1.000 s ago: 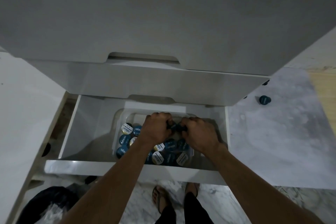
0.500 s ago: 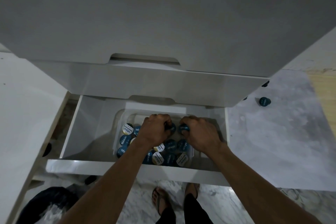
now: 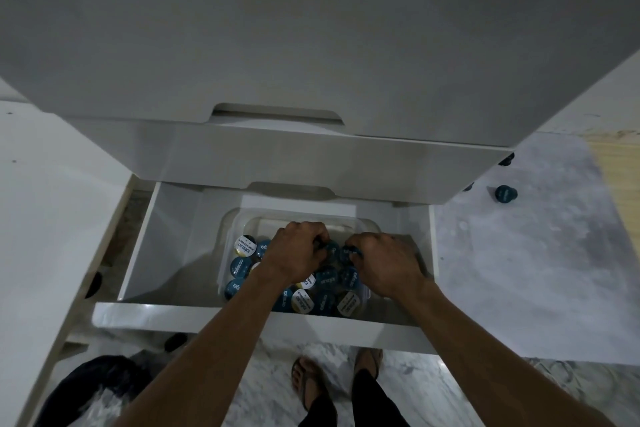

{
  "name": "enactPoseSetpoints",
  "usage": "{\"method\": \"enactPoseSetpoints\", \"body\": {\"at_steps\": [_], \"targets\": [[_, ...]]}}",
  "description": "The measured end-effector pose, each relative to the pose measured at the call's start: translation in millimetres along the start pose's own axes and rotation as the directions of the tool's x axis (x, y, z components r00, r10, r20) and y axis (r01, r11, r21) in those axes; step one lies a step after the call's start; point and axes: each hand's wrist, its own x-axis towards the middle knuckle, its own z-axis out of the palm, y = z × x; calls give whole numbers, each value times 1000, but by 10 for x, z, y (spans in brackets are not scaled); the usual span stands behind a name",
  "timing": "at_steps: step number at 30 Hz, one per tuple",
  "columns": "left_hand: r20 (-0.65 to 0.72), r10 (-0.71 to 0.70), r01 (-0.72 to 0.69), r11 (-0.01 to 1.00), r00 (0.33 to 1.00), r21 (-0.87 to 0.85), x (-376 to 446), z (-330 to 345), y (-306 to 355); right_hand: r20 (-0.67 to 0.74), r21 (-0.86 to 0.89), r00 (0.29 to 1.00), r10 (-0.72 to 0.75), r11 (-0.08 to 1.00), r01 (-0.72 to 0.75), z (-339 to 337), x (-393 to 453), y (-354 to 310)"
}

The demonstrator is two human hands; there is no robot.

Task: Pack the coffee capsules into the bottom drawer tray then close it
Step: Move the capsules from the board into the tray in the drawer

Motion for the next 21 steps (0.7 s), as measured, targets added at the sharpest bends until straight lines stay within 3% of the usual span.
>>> {"method": "enactPoseSetpoints", "body": {"at_steps": [12,21], "targets": [[-3,-1,1,1000,1000,9,-92,-39,-22,-5,27,1000,27,999,-27,-23,-58,-35],[-156,79,-91,993,985,-72,-232,-157,172,-270,338,960,69,941,27,-249,-340,-56]]}}
